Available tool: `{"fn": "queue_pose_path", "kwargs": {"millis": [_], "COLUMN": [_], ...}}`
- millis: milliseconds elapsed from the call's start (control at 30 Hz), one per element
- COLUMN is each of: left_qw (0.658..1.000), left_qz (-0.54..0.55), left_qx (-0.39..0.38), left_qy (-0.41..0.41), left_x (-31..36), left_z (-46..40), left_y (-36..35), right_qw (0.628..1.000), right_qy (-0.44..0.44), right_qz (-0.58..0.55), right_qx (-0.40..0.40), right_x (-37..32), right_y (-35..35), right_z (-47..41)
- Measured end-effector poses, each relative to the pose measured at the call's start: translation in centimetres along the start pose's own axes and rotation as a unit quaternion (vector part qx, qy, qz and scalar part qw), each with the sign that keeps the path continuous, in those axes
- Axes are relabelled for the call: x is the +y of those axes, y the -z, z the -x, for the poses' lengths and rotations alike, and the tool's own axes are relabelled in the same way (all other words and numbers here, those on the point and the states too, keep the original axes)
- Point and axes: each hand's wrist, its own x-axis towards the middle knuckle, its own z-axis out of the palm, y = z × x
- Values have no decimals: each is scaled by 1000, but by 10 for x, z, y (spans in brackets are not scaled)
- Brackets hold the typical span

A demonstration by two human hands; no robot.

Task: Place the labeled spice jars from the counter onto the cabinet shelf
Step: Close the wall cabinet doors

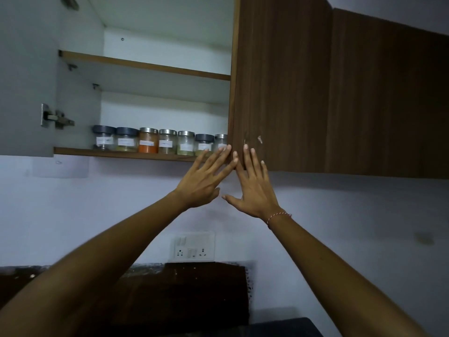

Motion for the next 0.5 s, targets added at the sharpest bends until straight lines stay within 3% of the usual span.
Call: {"fn": "queue_pose_path", "kwargs": {"millis": [200,500], "left_qw": [998,978], "left_qz": [-42,-61], "left_qx": [-53,-196], "left_qy": [5,34], "left_x": [-23,-45], "left_z": [11,15], "left_y": [-43,-110], "right_qw": [1000,996], "right_qy": [23,27], "right_qz": [1,52], "right_qx": [-16,-72], "right_x": [4,26], "right_y": [-55,-130], "right_z": [-36,-74]}}
